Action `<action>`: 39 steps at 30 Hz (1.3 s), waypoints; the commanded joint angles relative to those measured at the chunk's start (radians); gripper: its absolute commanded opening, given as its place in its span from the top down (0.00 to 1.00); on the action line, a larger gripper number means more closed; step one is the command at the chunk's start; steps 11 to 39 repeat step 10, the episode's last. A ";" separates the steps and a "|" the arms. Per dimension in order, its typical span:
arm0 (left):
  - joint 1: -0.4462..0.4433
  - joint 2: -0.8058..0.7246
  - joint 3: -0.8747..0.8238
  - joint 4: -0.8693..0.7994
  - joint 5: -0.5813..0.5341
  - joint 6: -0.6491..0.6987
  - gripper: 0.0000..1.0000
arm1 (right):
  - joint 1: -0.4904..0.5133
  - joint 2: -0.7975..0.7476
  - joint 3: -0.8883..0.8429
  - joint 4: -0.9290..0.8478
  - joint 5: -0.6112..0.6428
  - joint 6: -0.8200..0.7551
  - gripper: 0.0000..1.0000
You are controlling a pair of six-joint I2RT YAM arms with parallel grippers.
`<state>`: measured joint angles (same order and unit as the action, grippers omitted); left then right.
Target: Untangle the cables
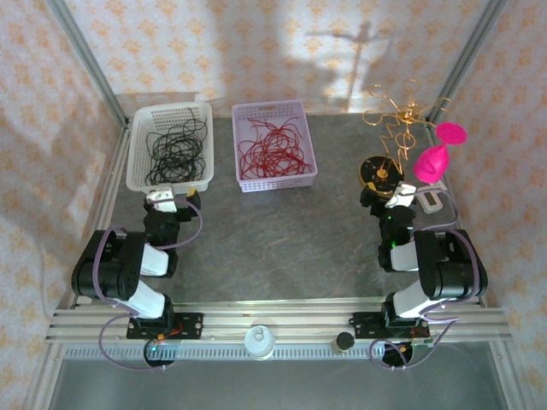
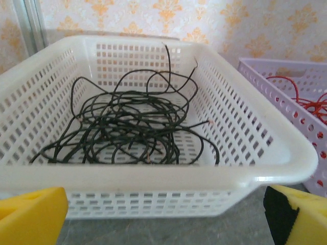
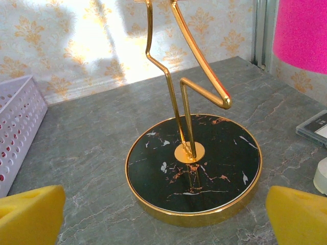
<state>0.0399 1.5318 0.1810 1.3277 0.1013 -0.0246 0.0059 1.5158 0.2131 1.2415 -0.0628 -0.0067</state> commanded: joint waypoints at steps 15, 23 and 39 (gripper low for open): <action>0.020 0.006 0.022 0.021 0.043 0.003 0.01 | 0.007 0.004 0.015 -0.002 0.026 -0.021 0.00; 0.020 0.006 0.022 0.021 0.043 0.003 0.01 | 0.007 0.004 0.015 -0.002 0.026 -0.021 0.00; 0.020 0.006 0.022 0.021 0.043 0.003 0.01 | 0.007 0.004 0.015 -0.002 0.026 -0.021 0.00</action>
